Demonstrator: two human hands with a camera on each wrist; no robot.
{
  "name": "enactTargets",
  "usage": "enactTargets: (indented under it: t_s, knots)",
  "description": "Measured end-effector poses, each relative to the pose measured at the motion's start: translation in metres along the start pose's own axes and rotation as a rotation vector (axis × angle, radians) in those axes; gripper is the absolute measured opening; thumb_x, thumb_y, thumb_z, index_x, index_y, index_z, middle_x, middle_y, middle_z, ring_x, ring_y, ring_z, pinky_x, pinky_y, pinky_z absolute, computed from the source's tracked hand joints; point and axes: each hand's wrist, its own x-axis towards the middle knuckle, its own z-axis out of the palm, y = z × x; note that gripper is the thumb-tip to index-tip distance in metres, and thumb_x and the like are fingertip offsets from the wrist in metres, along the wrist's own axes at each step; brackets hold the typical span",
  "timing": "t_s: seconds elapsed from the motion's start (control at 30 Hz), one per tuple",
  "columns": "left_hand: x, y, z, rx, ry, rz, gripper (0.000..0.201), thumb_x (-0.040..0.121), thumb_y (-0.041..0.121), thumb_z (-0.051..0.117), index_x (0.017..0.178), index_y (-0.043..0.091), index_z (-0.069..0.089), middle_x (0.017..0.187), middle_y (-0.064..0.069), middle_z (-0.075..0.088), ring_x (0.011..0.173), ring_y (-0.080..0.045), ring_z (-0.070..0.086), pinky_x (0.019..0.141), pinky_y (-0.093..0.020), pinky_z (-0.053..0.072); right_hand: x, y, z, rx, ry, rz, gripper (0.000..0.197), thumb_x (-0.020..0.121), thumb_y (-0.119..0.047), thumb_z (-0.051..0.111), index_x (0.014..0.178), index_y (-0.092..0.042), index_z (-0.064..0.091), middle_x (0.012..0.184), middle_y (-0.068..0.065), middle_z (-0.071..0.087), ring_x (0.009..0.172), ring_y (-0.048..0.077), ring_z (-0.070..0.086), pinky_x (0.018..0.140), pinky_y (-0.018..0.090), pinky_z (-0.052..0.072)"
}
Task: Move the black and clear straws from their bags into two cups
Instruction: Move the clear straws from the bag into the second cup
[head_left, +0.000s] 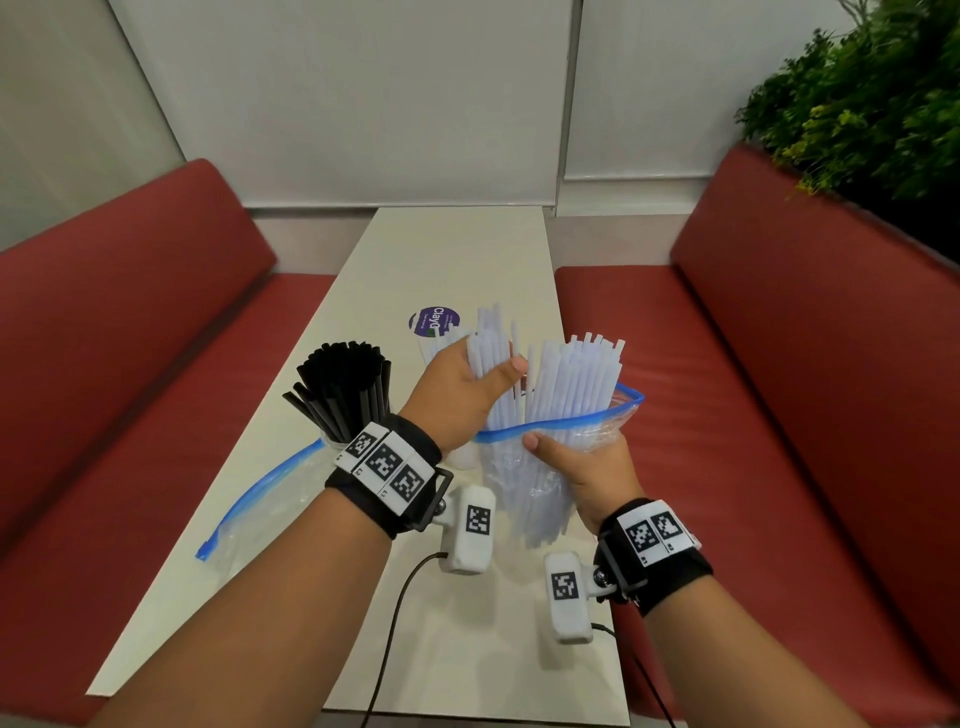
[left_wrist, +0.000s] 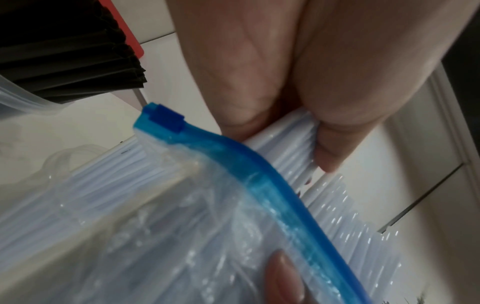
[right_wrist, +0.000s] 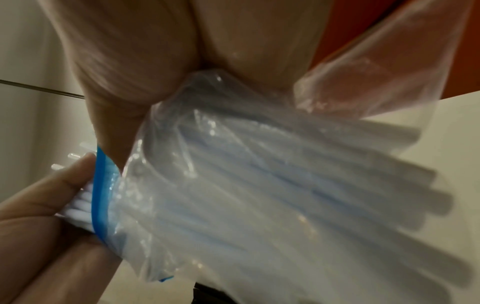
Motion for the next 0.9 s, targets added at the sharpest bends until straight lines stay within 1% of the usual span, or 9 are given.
enactTargets:
  t_s: [0.07,0.17,0.3,0.4,0.53,0.67,0.77,0.87,0.9]
  knots:
    - [0.004,0.001,-0.001,-0.059,0.045,0.023,0.029,0.092,0.036,0.067,0.11,0.013,0.066,0.094,-0.006,0.076,0.091,-0.027,0.073,0.094,-0.053,0.056,0.002,0.0,0.001,-0.011,0.002,0.004,0.06,0.073,-0.008,0.086,0.129,-0.011,0.066,0.124,0.013,0.075,0.117,0.032,0.071,0.101,0.053,0.056]
    - [0.008,0.009,-0.003,-0.105,0.043,0.063,0.011,0.099,0.027,0.062,0.109,0.022,0.061,0.078,-0.007,0.068,0.077,-0.025,0.068,0.087,-0.049,0.059,0.006,0.001,0.0,-0.041,-0.008,0.012,0.058,0.074,-0.007,0.087,0.129,-0.011,0.066,0.123,0.014,0.075,0.117,0.033,0.071,0.102,0.057,0.055]
    - [0.016,0.023,-0.011,-0.096,0.041,0.109,0.019,0.099,0.028,0.062,0.103,0.01,0.056,0.075,-0.009,0.063,0.069,-0.027,0.065,0.082,-0.051,0.057,0.008,0.004,-0.001,-0.08,-0.004,0.023,0.059,0.073,-0.007,0.089,0.128,-0.011,0.066,0.121,0.014,0.076,0.114,0.034,0.072,0.1,0.056,0.056]
    - [0.024,0.038,-0.019,-0.171,0.07,0.158,0.013,0.1,0.019,0.06,0.103,0.008,0.053,0.08,-0.006,0.062,0.071,-0.028,0.063,0.079,-0.049,0.058,0.009,0.007,-0.003,-0.085,0.007,0.047,0.057,0.073,-0.005,0.088,0.125,-0.01,0.067,0.119,0.016,0.076,0.112,0.035,0.073,0.099,0.057,0.056]
    - [0.035,0.06,-0.038,-0.25,0.173,0.318,0.009,0.1,0.013,0.059,0.102,0.008,0.052,0.078,-0.002,0.062,0.066,-0.027,0.061,0.071,-0.043,0.056,0.01,0.013,-0.007,-0.101,0.046,0.076,0.049,0.075,0.002,0.086,0.119,-0.008,0.069,0.113,0.02,0.077,0.106,0.04,0.073,0.096,0.062,0.056]
    - [0.051,0.07,-0.053,-0.273,0.389,0.464,0.013,0.101,0.013,0.057,0.104,0.004,0.048,0.076,-0.004,0.059,0.059,-0.022,0.059,0.063,-0.039,0.054,0.007,0.015,-0.016,-0.127,0.101,0.093,0.04,0.075,0.003,0.086,0.108,-0.014,0.072,0.102,0.014,0.079,0.1,0.038,0.075,0.094,0.062,0.057]
    - [0.067,0.052,-0.049,-0.197,0.514,0.454,0.013,0.101,0.017,0.056,0.103,0.008,0.047,0.075,-0.004,0.058,0.056,-0.018,0.057,0.059,-0.034,0.053,0.004,0.018,-0.023,-0.104,0.13,0.107,0.043,0.072,-0.001,0.089,0.111,-0.013,0.073,0.106,0.018,0.079,0.102,0.041,0.074,0.095,0.063,0.057]
    - [0.08,0.017,-0.032,-0.083,0.506,0.372,0.01,0.1,0.026,0.057,0.099,0.022,0.048,0.073,-0.001,0.058,0.058,-0.017,0.057,0.058,-0.032,0.053,0.003,0.021,-0.03,-0.074,0.146,0.136,0.049,0.067,-0.01,0.093,0.112,-0.013,0.074,0.11,0.021,0.077,0.105,0.044,0.073,0.097,0.066,0.054]
    - [0.083,0.002,-0.026,-0.048,0.494,0.343,0.01,0.101,0.028,0.057,0.103,0.022,0.049,0.073,0.0,0.059,0.059,-0.017,0.058,0.06,-0.032,0.053,0.003,0.022,-0.032,-0.067,0.149,0.146,0.049,0.066,-0.012,0.093,0.112,-0.014,0.074,0.11,0.021,0.077,0.105,0.045,0.072,0.097,0.067,0.054]
